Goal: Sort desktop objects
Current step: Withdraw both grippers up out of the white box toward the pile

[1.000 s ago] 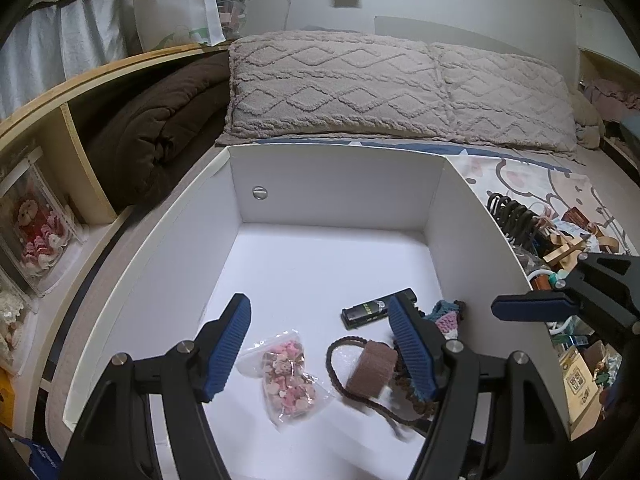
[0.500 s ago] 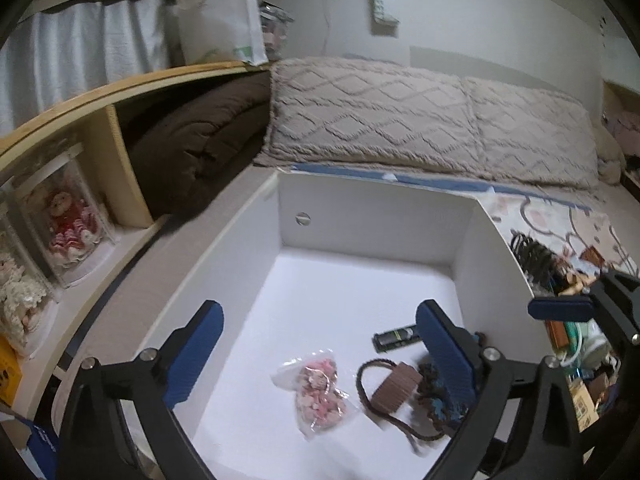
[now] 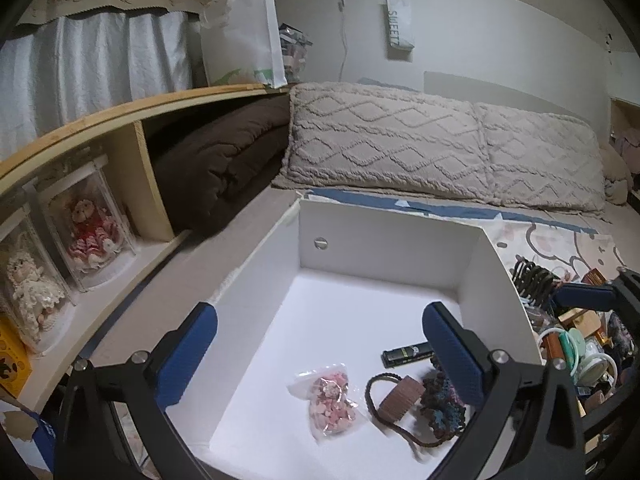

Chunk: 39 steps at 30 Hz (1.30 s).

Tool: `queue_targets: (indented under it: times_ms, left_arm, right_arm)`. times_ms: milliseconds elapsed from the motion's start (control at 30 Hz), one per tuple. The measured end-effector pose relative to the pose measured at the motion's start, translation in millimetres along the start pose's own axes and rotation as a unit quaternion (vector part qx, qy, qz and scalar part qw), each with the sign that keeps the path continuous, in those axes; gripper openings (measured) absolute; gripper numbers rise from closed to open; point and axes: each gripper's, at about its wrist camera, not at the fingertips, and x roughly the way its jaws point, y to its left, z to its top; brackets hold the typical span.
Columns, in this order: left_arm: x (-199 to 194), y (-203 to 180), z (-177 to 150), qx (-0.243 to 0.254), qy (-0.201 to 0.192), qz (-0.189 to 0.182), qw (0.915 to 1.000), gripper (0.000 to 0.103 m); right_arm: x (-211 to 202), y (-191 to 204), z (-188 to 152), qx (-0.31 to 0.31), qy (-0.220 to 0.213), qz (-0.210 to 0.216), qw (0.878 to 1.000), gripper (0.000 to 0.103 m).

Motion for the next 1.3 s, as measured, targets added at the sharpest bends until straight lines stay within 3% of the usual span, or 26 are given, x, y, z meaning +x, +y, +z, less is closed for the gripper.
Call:
queue_targets:
  times_ms: [300,567,1300]
  left_arm:
    - [-25.3,3.5,2.6,-0.005,-0.031,0.009,0.9995,0.103]
    - [-53.6,-2.5,5.7,-0.005,-0.063,-0.005,0.998,0.103]
    - [-99.8,-39.9,-4.9,0.015,-0.086,-0.051,0.9949,0.103]
  right_arm:
    - [-39.0,-17.3,-8.1,0.02,-0.043,-0.019,0.999,0.103]
    - [-74.8,-28.3,-26.4,0.025,-0.066,-0.046,0.996,0.103]
    - [-158.7,-59.1,-95.3,0.069,-0.107,-0.115,0.985,0.103]
